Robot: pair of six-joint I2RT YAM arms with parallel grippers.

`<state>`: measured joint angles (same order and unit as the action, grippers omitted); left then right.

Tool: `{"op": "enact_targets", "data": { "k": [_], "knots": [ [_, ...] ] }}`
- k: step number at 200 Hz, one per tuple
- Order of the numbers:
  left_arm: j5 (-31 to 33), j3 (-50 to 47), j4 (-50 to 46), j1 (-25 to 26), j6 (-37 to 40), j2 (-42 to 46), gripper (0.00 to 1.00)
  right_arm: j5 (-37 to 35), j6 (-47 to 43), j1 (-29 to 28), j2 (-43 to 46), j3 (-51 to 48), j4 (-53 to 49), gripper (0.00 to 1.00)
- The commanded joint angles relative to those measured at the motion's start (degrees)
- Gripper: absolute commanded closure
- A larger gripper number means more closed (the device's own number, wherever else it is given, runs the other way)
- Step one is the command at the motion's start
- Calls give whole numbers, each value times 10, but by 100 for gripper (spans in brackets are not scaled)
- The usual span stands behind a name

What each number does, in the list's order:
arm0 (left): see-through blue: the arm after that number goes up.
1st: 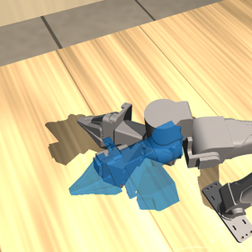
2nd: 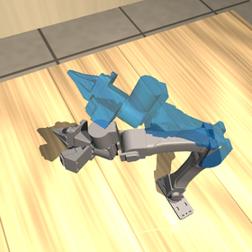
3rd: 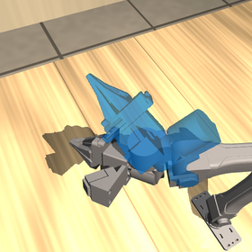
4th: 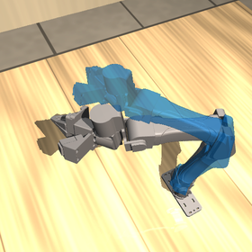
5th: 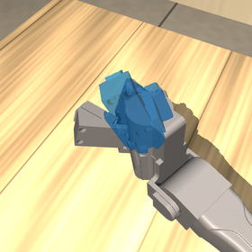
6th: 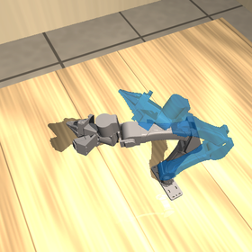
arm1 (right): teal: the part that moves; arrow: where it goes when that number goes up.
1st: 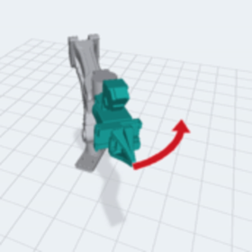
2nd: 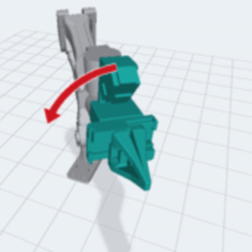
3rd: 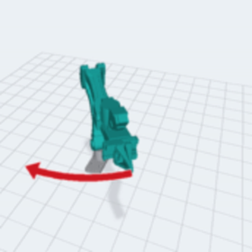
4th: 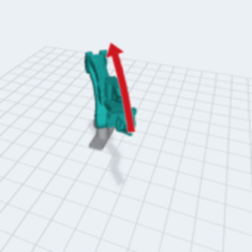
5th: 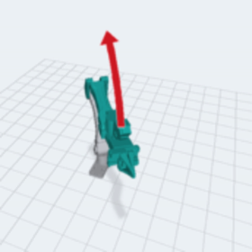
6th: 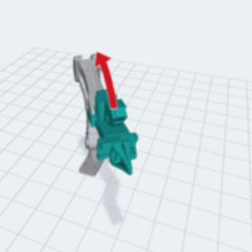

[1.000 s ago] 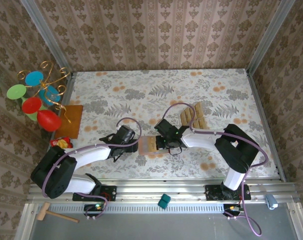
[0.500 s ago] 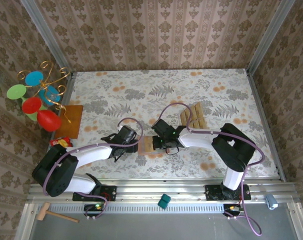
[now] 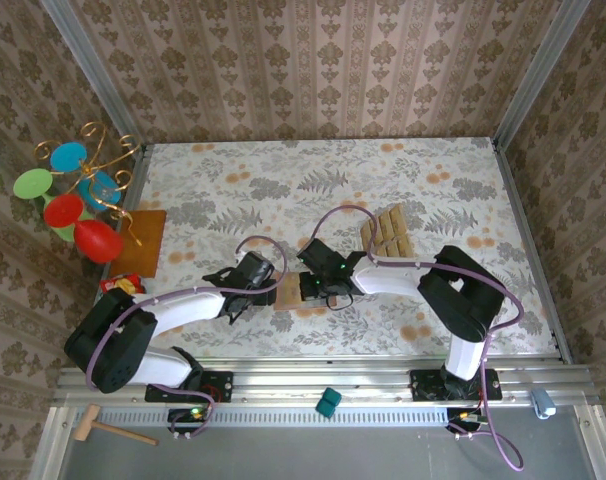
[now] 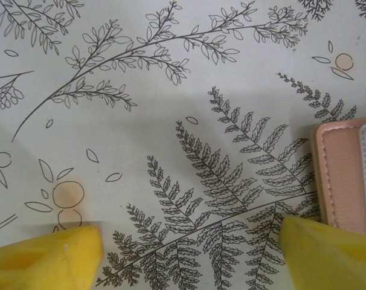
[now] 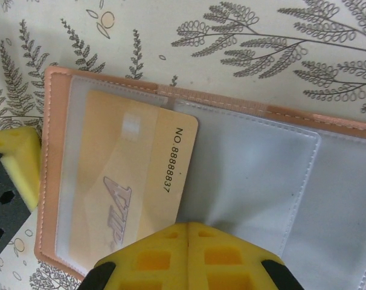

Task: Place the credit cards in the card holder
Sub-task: Insert the credit card into the card slot.

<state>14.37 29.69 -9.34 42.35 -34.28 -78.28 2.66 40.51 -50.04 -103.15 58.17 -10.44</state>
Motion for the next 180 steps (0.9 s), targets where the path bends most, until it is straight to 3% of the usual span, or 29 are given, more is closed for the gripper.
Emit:
{"op": "enact_targets", "data": {
  "k": [1, 94, 180],
  "knots": [
    [-67, -8, 45, 5, 1, -35, 20, 15, 5, -6, -10, 14, 2, 100],
    [-64, -10, 44, 6, 0, -29, 20, 26, 3, -12, -25, 36, -2, 100],
    [-24, -1, -43, -25, -6, 35, 19, -6, -4, -2, 36, 19, -33, 100]
  ]
}}
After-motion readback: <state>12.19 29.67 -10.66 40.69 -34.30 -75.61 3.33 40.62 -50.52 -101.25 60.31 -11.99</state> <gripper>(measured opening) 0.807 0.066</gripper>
